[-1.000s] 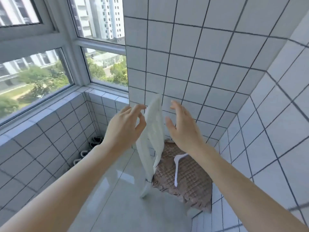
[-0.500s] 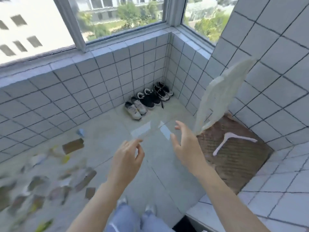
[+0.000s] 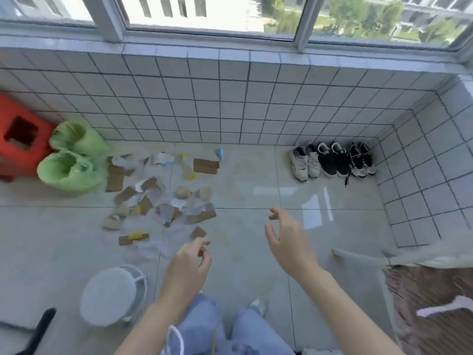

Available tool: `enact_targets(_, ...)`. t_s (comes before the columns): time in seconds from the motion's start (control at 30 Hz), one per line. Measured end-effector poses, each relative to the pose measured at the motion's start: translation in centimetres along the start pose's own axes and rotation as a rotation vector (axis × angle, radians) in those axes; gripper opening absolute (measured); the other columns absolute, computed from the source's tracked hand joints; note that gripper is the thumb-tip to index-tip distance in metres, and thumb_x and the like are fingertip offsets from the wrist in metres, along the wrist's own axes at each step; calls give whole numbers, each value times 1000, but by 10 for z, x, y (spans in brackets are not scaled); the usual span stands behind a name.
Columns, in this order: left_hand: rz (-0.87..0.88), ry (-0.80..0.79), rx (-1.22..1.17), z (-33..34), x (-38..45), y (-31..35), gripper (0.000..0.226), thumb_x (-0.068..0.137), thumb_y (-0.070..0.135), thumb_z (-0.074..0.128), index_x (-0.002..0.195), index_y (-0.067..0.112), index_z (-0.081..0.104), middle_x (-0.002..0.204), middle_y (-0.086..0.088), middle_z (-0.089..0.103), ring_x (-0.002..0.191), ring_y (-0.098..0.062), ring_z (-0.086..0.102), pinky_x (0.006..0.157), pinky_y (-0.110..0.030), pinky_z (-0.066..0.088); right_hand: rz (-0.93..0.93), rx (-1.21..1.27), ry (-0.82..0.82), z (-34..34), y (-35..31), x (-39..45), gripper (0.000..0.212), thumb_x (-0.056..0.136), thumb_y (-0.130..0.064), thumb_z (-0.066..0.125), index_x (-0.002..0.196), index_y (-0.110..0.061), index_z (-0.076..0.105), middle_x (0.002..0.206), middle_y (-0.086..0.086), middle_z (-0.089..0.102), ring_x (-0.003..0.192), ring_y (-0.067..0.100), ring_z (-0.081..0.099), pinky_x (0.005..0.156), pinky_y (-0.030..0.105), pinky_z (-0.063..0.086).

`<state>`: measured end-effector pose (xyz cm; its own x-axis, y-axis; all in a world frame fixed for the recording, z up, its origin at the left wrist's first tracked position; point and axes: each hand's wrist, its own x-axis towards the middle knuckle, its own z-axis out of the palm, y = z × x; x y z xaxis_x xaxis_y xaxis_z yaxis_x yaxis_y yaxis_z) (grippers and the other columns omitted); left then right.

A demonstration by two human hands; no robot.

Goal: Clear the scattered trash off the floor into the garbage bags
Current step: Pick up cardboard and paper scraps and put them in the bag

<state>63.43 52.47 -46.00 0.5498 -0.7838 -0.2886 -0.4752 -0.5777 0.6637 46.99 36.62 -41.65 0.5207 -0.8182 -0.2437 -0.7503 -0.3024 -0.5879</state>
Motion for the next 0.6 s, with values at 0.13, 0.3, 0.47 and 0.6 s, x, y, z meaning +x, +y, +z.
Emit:
enact_targets(0.13, -144, -16, 4, -47, 1, -65, 24, 92, 16, 51, 112, 23, 62, 92, 2, 65, 85, -15, 58, 73, -32, 48, -33, 1, -85, 53, -56, 26, 40, 97, -22, 47, 136, -14, 42, 124, -2, 54, 114, 17, 51, 81, 21, 34)
enact_targets(0.3, -321, 8, -3, -104, 6, -139, 21, 92, 17, 49, 108, 24, 62, 81, 4, 61, 74, -15, 55, 61, -28, 41, -84, -48, -171, 114, -118, 62, 39, 97, -24, 47, 135, -15, 44, 124, -3, 55, 118, 17, 49, 79, 18, 28)
enact_targets(0.47, -485, 38, -75, -140, 15, -188, 19, 90, 15, 53, 85, 32, 59, 70, 8, 64, 63, -10, 58, 59, -29, 46, -147, -99, -275, 154, -166, 94, 35, 97, -23, 46, 131, -15, 47, 124, -2, 55, 119, 17, 50, 89, 25, 38)
enact_targets(0.6, -596, 70, -181, -160, 39, -212, 23, 87, 11, 53, 83, 32, 61, 74, 7, 66, 67, -11, 59, 64, -28, 45, -180, -134, -348, 180, -197, 130, 32, 98, -24, 44, 127, -13, 50, 122, 0, 57, 116, 18, 50, 87, 26, 39)
